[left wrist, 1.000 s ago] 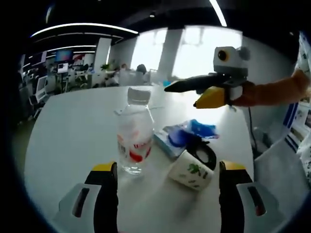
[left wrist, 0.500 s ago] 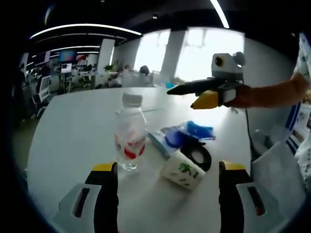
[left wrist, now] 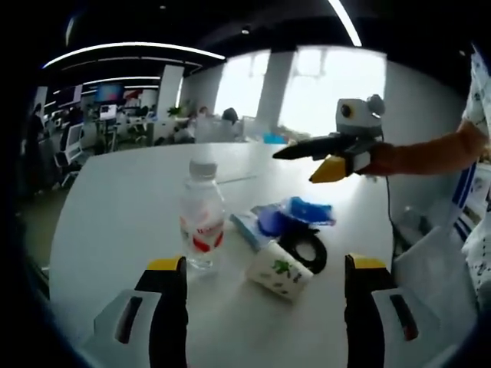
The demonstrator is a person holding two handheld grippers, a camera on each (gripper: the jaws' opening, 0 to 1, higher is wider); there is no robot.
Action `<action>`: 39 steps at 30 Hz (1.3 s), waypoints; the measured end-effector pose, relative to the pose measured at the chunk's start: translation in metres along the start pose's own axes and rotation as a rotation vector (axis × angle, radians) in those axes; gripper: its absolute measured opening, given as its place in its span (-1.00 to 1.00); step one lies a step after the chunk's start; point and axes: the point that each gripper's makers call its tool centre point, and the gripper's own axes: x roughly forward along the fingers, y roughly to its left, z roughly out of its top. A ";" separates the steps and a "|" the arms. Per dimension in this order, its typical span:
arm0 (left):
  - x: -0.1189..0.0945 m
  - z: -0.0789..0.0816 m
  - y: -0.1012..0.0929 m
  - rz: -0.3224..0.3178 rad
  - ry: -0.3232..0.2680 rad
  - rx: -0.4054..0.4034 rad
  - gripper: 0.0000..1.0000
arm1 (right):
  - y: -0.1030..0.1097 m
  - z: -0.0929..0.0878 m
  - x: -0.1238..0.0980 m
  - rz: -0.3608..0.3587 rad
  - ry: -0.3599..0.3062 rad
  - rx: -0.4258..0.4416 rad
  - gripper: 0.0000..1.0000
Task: Arrange the tabletop items into an orderly group along one side of the table until the central work area is clear of visible clutter.
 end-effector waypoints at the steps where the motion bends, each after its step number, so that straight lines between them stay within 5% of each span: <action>1: -0.001 0.000 -0.001 0.000 -0.002 -0.001 0.62 | -0.001 -0.001 -0.002 -0.002 0.001 0.001 0.33; 21: -0.013 0.007 -0.015 0.021 -0.015 0.002 0.59 | 0.002 -0.004 -0.028 -0.001 0.000 -0.006 0.29; 39: -0.024 0.009 -0.027 0.029 -0.025 -0.034 0.56 | 0.006 -0.015 -0.017 0.085 0.056 -0.003 0.23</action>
